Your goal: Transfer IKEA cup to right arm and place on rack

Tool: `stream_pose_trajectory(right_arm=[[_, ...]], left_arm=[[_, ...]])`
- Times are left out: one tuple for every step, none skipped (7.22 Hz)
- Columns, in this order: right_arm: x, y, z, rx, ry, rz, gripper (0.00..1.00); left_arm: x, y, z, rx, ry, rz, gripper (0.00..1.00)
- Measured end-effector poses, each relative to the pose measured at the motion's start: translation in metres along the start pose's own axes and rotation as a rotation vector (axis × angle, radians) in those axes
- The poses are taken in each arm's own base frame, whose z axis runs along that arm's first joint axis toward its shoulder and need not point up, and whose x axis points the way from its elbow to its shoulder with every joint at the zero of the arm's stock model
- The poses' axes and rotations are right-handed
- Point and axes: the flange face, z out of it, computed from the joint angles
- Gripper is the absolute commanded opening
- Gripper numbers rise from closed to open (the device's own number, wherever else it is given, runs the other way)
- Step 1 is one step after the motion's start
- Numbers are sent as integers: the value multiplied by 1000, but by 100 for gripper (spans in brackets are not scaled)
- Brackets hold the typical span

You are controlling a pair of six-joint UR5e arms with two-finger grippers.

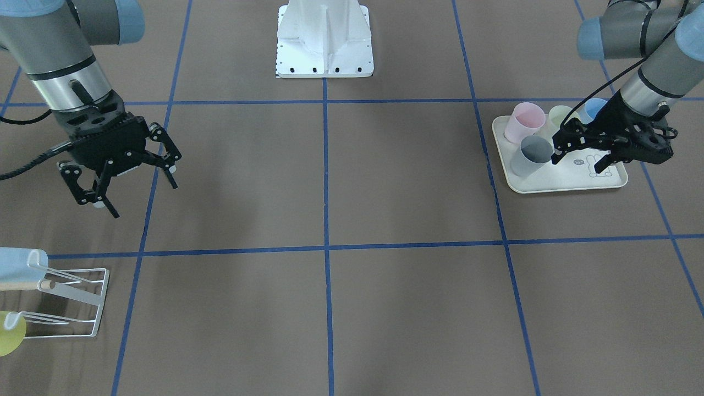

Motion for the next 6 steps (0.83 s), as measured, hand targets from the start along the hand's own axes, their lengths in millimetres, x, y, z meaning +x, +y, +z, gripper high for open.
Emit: stream_pose_trajectory(right_arm=[[-24, -18, -10, -69, -31, 23, 99], [-43, -27, -17, -104, -48, 29, 99], [-52, -30, -22, -115, -56, 30, 99], [-55, -31, -23, -117, -58, 29, 99], [-58, -31, -23, -118, -53, 27, 99], [-59, -30, -21, -119, -48, 24, 99]], left_arm=[[-2, 9, 9, -20, -8, -1, 100], [-5, 19, 16, -38, -16, -3, 100], [-8, 27, 23, -48, -29, -12, 100], [-7, 34, 31, -53, -41, -29, 100], [-1, 40, 38, -56, -43, -43, 100], [1, 45, 42, -60, -43, -50, 100]])
